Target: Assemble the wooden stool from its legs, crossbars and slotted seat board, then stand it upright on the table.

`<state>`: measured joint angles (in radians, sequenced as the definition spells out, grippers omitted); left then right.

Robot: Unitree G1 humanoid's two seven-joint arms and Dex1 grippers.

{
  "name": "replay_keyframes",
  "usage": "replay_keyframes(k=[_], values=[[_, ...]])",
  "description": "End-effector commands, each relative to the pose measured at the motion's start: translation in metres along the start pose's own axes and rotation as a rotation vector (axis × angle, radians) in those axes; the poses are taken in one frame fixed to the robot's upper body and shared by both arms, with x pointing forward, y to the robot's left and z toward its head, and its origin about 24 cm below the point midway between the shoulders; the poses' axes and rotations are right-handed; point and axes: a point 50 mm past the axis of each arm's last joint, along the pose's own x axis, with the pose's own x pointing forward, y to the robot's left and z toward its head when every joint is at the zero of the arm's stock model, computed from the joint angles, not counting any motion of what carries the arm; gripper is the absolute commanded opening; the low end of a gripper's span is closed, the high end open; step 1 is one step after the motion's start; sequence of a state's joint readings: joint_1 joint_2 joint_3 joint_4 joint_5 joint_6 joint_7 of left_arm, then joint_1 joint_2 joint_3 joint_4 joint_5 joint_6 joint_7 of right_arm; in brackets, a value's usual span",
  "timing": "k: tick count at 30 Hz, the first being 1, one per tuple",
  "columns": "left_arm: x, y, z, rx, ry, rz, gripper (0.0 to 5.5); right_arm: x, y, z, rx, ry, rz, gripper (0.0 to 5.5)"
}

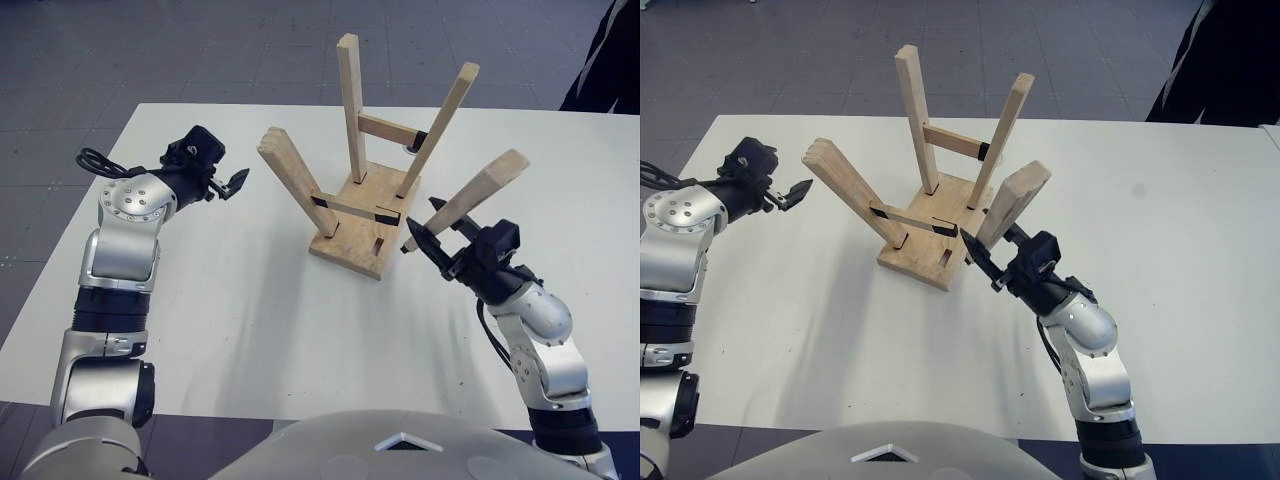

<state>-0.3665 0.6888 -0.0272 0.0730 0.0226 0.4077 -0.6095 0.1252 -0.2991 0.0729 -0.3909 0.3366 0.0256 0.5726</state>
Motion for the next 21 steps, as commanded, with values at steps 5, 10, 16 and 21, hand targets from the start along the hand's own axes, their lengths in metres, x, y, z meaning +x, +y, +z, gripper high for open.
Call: replay_keyframes(k=[5,10,16,21], values=[[0.007,-0.032,-0.038,-0.066,0.176,-0.061,3.86,0.008,-0.019,-0.004,0.111,0.124,0.262,2.05],[0.039,-0.042,-0.028,-0.100,0.134,-0.042,3.86,0.012,-0.063,-0.016,0.030,0.218,0.273,2.05],[0.072,-0.106,-0.020,-0.197,0.108,-0.214,3.86,0.022,-0.078,-0.019,0.014,0.161,0.218,2.05],[0.066,-0.137,-0.024,-0.204,0.110,-0.392,3.86,0.026,-0.075,-0.018,0.004,0.150,0.241,2.05]])
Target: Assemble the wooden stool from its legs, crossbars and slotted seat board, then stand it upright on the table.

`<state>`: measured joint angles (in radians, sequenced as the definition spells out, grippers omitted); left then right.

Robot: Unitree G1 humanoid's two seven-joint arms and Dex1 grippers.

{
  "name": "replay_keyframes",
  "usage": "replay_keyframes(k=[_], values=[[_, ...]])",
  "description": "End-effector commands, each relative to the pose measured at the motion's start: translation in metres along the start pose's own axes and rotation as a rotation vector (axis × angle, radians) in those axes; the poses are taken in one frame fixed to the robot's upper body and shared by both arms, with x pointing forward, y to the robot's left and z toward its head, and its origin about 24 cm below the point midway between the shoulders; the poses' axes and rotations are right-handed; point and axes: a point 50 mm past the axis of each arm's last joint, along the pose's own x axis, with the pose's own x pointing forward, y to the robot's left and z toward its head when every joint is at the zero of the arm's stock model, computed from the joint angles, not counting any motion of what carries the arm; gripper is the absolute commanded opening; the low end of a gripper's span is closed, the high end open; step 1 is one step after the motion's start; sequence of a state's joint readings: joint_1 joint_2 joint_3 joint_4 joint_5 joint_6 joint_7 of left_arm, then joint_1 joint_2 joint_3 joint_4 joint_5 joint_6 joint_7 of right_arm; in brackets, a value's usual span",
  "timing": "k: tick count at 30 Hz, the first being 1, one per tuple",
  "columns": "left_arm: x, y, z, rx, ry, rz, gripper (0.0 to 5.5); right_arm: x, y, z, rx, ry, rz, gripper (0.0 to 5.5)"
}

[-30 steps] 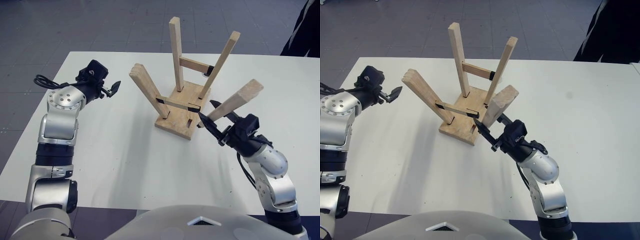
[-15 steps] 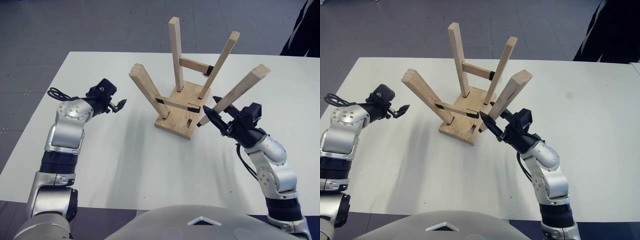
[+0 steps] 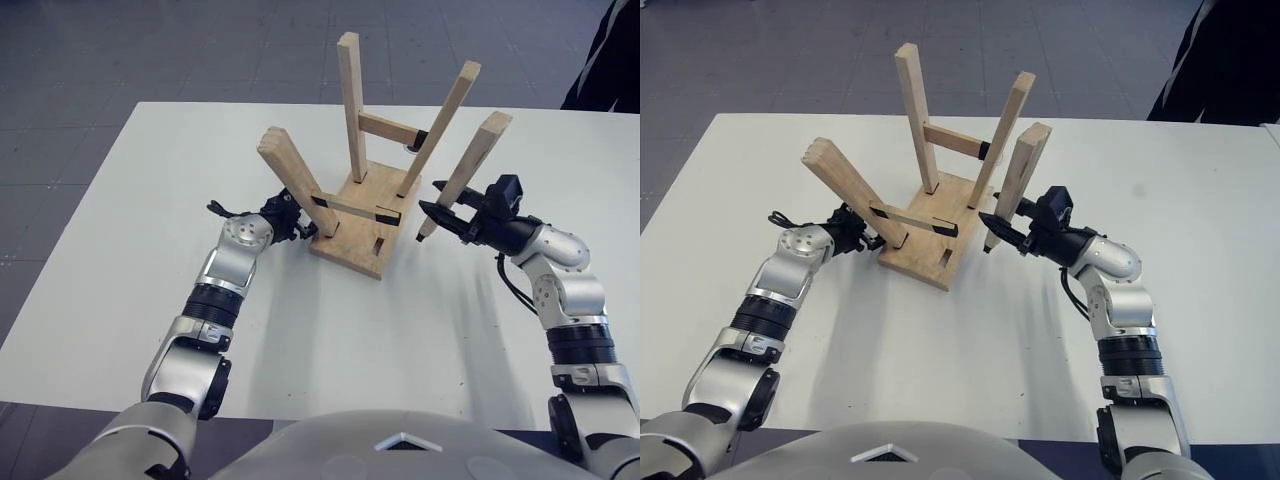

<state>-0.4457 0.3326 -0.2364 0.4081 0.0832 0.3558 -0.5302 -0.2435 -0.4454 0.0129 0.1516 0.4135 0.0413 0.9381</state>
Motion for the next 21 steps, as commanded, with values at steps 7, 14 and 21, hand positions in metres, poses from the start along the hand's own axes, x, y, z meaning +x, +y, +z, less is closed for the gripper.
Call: replay_keyframes(k=[7,14,21], values=[[-0.033,-0.041,-0.009,-0.039,-0.020,-0.217,3.86,0.000,0.004,0.008,-0.035,-0.037,0.030,2.05],[-0.046,-0.004,-0.023,0.032,0.059,-0.058,3.86,-0.025,-0.003,0.006,-0.106,-0.035,0.014,2.05],[-0.048,0.003,-0.025,0.023,0.052,-0.013,3.86,-0.036,0.021,0.018,-0.132,-0.107,0.060,2.05]])
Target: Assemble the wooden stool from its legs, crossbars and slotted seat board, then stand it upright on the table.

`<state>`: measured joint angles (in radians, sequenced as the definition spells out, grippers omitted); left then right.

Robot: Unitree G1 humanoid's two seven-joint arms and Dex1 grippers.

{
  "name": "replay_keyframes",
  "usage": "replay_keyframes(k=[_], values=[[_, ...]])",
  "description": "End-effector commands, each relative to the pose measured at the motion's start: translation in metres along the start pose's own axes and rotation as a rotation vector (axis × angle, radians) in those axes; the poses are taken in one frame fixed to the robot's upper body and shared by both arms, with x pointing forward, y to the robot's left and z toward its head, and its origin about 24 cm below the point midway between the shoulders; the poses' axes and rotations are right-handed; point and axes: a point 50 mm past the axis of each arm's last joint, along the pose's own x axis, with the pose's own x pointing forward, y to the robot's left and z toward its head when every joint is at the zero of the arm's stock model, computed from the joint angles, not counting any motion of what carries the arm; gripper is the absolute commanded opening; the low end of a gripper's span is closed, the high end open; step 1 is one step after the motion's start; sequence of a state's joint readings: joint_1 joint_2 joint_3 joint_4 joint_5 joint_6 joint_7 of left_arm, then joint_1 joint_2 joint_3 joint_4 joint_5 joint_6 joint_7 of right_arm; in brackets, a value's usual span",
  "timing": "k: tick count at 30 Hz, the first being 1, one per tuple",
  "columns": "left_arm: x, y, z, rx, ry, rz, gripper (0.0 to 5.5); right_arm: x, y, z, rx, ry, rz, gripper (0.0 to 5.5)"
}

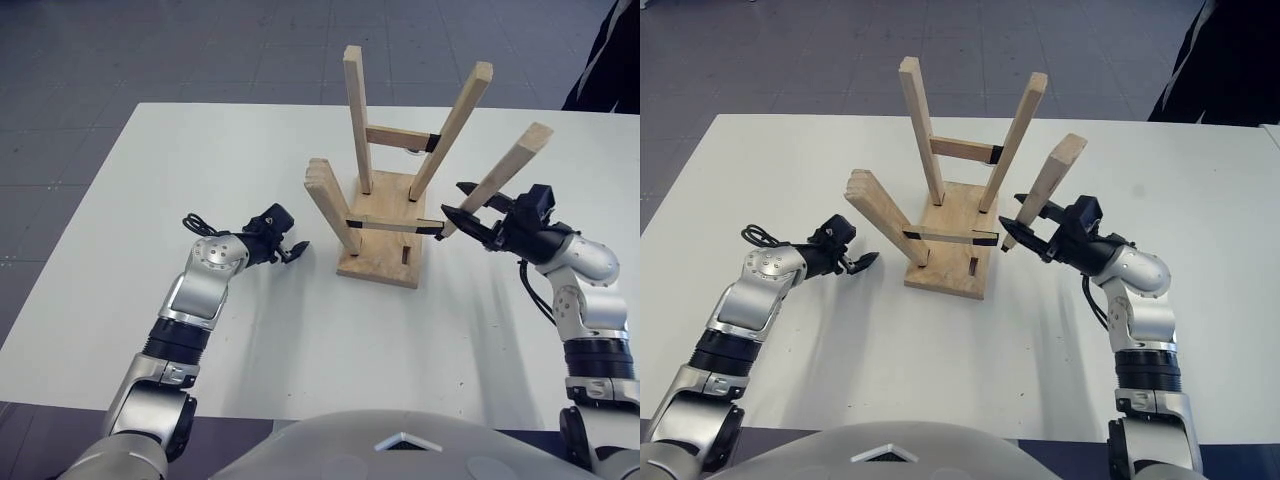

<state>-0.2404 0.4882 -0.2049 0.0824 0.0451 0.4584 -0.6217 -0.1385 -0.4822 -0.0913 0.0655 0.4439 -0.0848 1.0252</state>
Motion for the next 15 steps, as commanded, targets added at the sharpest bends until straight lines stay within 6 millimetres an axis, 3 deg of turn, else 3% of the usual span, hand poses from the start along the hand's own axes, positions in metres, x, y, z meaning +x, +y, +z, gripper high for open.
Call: replay_keyframes(k=[1,4,9,15], values=[[-0.001,0.002,-0.005,-0.010,0.018,0.020,3.86,-0.004,0.026,0.006,0.014,-0.034,0.087,2.05],[-0.003,0.006,-0.007,-0.004,0.024,0.026,3.86,-0.008,0.042,0.005,0.029,-0.045,0.138,2.05],[-0.006,0.011,-0.007,0.009,0.026,0.023,3.86,-0.009,0.047,-0.002,0.020,-0.047,0.197,2.05],[-0.006,0.012,-0.006,0.017,0.028,0.014,3.86,0.003,0.053,-0.011,0.006,-0.080,0.231,2.05]])
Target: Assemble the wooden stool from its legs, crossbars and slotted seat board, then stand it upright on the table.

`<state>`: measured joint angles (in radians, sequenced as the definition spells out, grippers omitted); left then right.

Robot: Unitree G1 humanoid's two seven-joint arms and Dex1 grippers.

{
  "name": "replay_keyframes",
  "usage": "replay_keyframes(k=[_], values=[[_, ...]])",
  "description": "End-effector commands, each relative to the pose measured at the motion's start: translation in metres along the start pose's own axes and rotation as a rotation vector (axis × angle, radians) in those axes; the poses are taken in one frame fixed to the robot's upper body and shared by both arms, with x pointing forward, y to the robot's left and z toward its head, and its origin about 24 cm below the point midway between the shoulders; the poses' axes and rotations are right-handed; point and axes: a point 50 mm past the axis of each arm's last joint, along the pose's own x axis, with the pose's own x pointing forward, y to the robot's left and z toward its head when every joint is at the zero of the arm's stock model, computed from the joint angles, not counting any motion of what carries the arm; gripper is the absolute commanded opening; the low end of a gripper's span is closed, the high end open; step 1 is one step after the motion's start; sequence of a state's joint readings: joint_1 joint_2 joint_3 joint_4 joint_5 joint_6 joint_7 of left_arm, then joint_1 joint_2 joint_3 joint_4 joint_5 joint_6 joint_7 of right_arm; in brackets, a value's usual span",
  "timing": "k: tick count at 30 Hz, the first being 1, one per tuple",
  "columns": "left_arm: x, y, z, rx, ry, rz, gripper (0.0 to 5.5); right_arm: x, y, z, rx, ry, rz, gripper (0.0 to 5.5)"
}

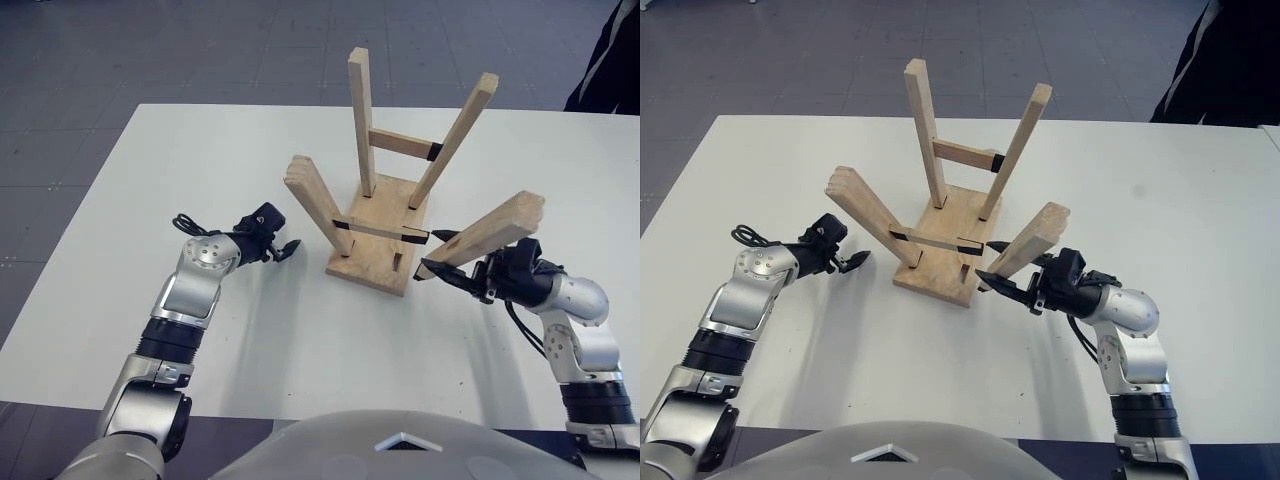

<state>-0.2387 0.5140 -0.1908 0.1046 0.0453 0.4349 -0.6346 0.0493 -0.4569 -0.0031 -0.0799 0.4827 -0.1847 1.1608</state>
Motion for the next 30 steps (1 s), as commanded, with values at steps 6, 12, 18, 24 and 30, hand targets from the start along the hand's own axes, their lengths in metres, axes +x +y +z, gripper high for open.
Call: replay_keyframes(k=[6,12,18,24,30], values=[[-0.001,0.003,0.000,0.015,0.010,-0.008,3.86,0.017,-0.010,-0.010,-0.029,-0.036,-0.017,2.05],[0.000,0.006,0.003,0.036,0.011,-0.031,3.86,0.027,-0.003,-0.020,-0.016,-0.052,-0.007,2.05],[-0.001,0.004,0.002,0.045,0.019,-0.051,3.86,0.029,-0.008,-0.034,-0.017,-0.037,-0.038,2.04],[-0.001,0.003,0.001,0.039,0.021,-0.047,3.86,0.026,0.009,-0.051,0.043,0.013,0.060,2.04],[-0.002,-0.003,-0.004,0.015,0.022,-0.037,3.86,0.030,0.015,-0.038,0.086,-0.017,0.110,2.03]])
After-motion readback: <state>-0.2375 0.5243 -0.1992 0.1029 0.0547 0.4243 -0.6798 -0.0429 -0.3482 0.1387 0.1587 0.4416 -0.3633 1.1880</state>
